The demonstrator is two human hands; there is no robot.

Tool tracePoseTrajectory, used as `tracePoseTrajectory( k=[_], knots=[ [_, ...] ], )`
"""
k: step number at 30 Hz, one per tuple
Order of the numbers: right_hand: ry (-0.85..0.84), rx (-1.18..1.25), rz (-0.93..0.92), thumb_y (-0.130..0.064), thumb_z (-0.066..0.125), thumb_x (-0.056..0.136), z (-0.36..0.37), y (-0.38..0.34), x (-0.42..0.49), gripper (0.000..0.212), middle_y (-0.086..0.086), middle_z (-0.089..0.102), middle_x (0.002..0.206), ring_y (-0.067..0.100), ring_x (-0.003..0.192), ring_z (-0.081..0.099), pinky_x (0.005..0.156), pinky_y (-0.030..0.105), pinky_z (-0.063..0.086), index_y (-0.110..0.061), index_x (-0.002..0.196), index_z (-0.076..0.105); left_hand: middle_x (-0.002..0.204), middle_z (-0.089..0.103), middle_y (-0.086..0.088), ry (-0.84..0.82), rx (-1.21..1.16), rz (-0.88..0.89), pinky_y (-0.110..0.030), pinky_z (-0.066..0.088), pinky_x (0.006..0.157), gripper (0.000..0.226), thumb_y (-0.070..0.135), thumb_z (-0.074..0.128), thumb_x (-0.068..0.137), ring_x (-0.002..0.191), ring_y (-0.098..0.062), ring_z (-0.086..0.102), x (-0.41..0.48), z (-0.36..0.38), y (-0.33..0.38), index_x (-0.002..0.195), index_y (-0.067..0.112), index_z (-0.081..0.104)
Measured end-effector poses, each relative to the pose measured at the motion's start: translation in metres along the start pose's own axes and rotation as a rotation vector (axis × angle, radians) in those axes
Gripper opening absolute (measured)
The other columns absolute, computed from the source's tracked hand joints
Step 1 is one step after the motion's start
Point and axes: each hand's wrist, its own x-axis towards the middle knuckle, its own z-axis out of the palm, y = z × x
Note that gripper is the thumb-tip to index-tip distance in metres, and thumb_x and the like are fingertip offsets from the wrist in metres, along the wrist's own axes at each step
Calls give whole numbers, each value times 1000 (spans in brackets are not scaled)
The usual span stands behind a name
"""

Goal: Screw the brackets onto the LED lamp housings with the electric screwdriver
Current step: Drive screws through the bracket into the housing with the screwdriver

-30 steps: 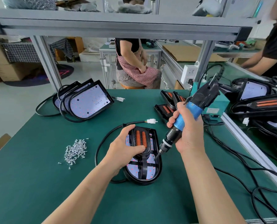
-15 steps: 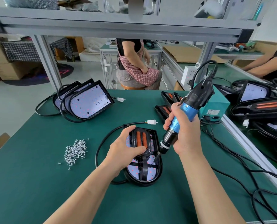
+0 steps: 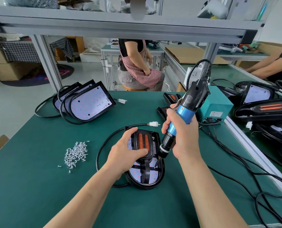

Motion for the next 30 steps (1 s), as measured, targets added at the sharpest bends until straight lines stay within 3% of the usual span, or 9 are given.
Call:
tracePoseTrajectory(
  k=[4, 7, 12, 16, 18, 24, 28, 30],
  knots=[
    [63, -13, -4, -14, 69, 79, -3, -1, -2, 26, 4, 50, 60, 21, 46, 49, 52, 29, 46, -11, 99, 52, 115, 60, 23, 2, 3, 7, -10, 46, 63, 71, 36, 80, 75, 78, 4, 59, -1, 1, 0, 130, 61, 43],
    [57, 3, -7, -12, 67, 80, -4, -2, -3, 23, 5, 48, 58, 22, 45, 46, 53, 29, 45, -10, 93, 49, 116, 61, 23, 6, 2, 2, -19, 49, 62, 70, 36, 80, 75, 86, -6, 64, -1, 1, 0, 130, 62, 43],
    [-17, -11, -50, -7, 63, 81, -2, -3, -5, 19, 2, 47, 53, 22, 44, 46, 53, 30, 42, -13, 81, 45, 121, 60, 18, 17, 10, 22, -13, 45, 69, 72, 35, 81, 76, 88, 5, 58, 1, 1, -1, 133, 59, 43],
    [-65, 17, -29, -2, 60, 82, -2, 0, -4, 19, -1, 46, 52, 19, 42, 44, 52, 29, 41, -12, 79, 43, 118, 61, 18, 27, 17, 12, -16, 49, 64, 72, 35, 81, 76, 82, -9, 63, 1, 3, -3, 133, 60, 43],
    [-93, 36, -6, -1, 59, 81, 0, 3, -3, 18, 1, 45, 53, 20, 41, 43, 51, 29, 40, -12, 79, 44, 118, 60, 18, 34, 21, 5, -20, 51, 65, 73, 36, 80, 76, 83, -8, 64, 2, 3, -5, 133, 61, 43],
    [-195, 116, 76, -4, 61, 77, -1, 3, 2, 17, 4, 44, 57, 19, 43, 41, 50, 27, 42, -12, 90, 55, 118, 60, 17, 27, 37, 5, -8, 43, 57, 74, 36, 80, 77, 69, 5, 53, 1, 5, -4, 136, 59, 42],
    [-195, 215, 137, -8, 64, 80, -14, 4, 7, 22, 3, 46, 63, 17, 47, 45, 50, 26, 43, -12, 99, 55, 112, 62, 14, -8, 50, 2, -17, 48, 59, 73, 35, 78, 79, 78, -15, 57, 1, 2, -2, 138, 56, 40],
    [-181, 284, 146, -8, 58, 85, -20, 3, 10, 16, 1, 46, 64, 15, 49, 45, 50, 25, 42, -13, 101, 56, 106, 61, 18, -20, 56, 5, -13, 44, 59, 75, 35, 78, 80, 78, -14, 54, 2, 0, -2, 141, 54, 40]
  ],
)
